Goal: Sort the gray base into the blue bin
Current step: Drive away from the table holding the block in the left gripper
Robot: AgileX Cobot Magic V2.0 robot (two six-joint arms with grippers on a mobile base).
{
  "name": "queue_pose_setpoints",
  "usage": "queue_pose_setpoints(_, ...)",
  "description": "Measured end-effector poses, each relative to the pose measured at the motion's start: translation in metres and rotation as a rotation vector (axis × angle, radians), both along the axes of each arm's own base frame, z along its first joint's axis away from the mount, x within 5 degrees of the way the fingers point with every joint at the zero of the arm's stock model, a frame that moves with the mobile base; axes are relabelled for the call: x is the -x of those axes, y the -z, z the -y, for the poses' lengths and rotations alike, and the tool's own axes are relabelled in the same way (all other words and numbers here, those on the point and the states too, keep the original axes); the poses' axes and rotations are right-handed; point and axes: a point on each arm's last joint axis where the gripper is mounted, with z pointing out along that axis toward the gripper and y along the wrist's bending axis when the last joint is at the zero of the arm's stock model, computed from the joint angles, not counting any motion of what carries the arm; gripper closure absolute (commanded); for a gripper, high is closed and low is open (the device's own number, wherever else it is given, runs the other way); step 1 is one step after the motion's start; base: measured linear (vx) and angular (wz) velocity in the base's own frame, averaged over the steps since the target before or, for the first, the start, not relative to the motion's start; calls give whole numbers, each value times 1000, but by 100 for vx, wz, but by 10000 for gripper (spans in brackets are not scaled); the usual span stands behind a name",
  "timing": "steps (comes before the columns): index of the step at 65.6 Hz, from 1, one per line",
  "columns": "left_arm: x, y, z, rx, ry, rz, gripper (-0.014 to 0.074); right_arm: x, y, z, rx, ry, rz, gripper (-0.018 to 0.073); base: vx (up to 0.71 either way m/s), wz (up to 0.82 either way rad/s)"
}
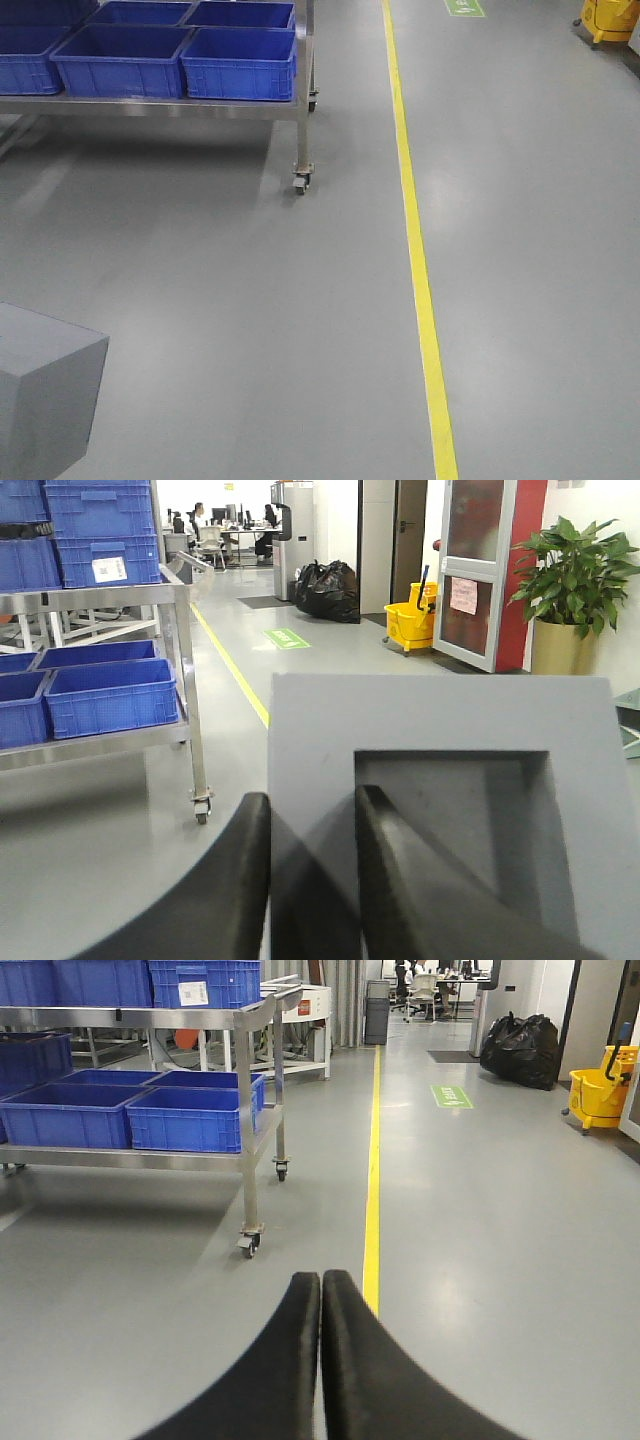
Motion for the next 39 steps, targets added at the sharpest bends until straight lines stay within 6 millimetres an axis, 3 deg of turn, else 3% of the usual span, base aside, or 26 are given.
queue_pose_setpoints(39,0,0,0,0,0,0,602,0,0,0,0,0,0,568,41,-6)
